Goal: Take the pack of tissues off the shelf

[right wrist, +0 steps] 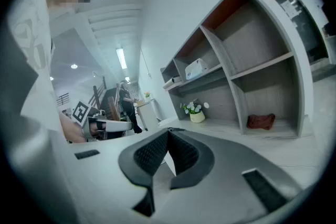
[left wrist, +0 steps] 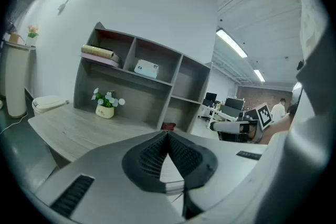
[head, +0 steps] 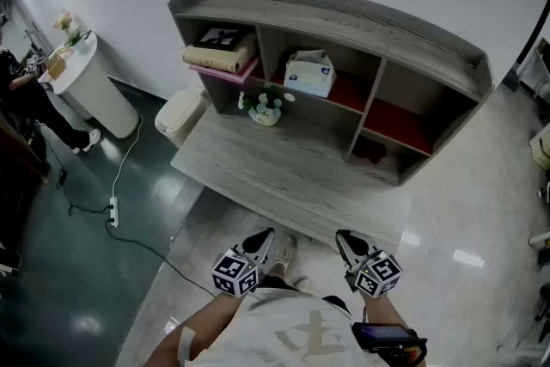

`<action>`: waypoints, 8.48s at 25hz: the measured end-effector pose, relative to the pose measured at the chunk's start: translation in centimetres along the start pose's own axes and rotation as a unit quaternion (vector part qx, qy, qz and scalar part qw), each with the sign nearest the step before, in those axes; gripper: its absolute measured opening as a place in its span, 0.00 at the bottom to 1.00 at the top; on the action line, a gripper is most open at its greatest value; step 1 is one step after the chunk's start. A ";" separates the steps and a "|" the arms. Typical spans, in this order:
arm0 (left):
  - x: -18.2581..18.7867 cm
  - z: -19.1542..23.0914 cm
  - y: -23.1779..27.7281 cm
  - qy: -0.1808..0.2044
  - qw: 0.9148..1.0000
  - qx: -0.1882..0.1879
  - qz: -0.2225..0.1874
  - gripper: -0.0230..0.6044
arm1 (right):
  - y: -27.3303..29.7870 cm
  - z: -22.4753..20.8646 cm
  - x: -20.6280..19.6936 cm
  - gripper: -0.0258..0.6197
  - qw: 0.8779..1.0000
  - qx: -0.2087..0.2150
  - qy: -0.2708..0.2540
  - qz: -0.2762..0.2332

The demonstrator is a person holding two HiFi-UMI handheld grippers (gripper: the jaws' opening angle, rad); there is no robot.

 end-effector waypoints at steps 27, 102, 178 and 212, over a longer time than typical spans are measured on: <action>-0.9 -2.1 -0.3 0.009 1.000 -0.003 0.007 0.06 | -0.9 0.2 -1.2 0.05 1.000 -0.005 0.016 -0.004; 13.7 11.6 14.1 0.049 0.994 -0.099 -0.001 0.06 | 11.6 -10.2 11.5 0.05 0.995 -0.096 0.017 -0.037; 36.1 15.6 20.0 0.143 0.987 -0.021 -0.069 0.26 | 15.1 -14.7 12.7 0.05 0.988 -0.135 0.053 -0.047; 36.3 15.1 19.4 0.139 0.985 -0.035 -0.094 0.08 | 15.0 -15.1 12.1 0.05 0.988 -0.137 0.060 -0.049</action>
Point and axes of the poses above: the fingertips, and each gripper's own axes: y forward along the fingers, z to its left, x out of its top, the point moved 2 cm from there along -y, backward along the fingers, and after that the axes turned 12 degrees about z, right-handed, at the moved point
